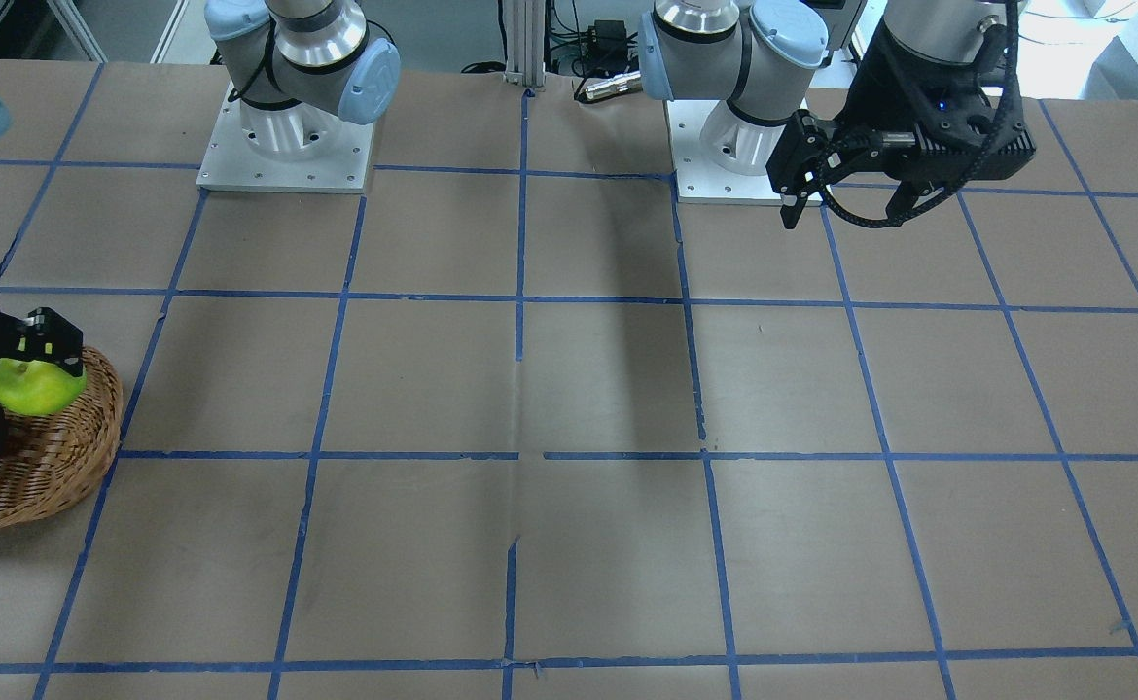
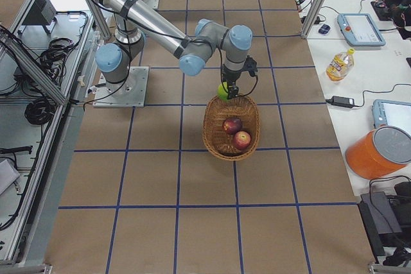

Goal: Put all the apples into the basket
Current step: 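Carry the green apple into the basket and open the right gripper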

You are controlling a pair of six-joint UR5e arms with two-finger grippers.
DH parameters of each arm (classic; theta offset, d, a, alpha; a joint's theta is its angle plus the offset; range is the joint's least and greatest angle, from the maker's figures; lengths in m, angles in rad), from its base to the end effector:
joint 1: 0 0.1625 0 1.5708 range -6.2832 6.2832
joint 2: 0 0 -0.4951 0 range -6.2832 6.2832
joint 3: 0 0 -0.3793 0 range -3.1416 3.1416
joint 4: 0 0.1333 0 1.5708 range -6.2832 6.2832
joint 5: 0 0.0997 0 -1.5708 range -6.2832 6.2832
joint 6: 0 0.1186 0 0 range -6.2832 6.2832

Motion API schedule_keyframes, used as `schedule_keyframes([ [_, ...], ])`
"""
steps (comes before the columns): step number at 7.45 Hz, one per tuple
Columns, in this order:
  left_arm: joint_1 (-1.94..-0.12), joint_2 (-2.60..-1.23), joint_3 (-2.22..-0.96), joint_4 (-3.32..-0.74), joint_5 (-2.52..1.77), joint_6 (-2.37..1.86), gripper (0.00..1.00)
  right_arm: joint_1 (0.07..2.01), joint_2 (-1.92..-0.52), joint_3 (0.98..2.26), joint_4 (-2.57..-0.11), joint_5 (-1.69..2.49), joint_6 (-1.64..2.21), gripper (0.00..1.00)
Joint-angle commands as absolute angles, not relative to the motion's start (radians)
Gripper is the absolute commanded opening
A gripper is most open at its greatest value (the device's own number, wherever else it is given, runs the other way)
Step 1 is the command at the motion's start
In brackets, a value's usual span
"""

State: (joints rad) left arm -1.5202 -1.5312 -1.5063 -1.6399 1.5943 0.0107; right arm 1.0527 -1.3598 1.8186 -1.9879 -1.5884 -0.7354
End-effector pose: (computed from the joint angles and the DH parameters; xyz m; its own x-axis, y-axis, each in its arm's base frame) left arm -0.1070 -0.4674 0.5816 -0.9989 -0.0407 -0.0239 -0.0399 0.9986 -0.0347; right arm -0.1527 -0.5328 0.3560 -0.9764 -0.2156 -0.0149 -0.2161 0.9754 0.0427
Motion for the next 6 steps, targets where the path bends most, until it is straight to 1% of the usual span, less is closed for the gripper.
schedule_keyframes([
  [1, -1.52, -1.534, -1.505, -1.64, 1.594, 0.011, 1.0, 1.005, -1.336, 1.818, -2.04, -1.572, -0.776, 0.77],
  [2, -1.52, -1.539, -1.497, -1.64, 1.589, 0.011, 1.0, 1.005, -1.335, 1.816, -2.043, -1.583, -0.775, 1.0],
  [4, -1.52, -1.537, -1.502, -1.64, 1.589, 0.011, 1.0, 1.005, -1.362, 1.809, -2.016, -1.583, -0.764, 1.0],
  [6, -1.52, -1.539, -1.5, -1.64, 1.589, 0.011, 1.0, 1.055, -1.464, 1.758, -1.82, -1.583, -0.699, 1.0],
])
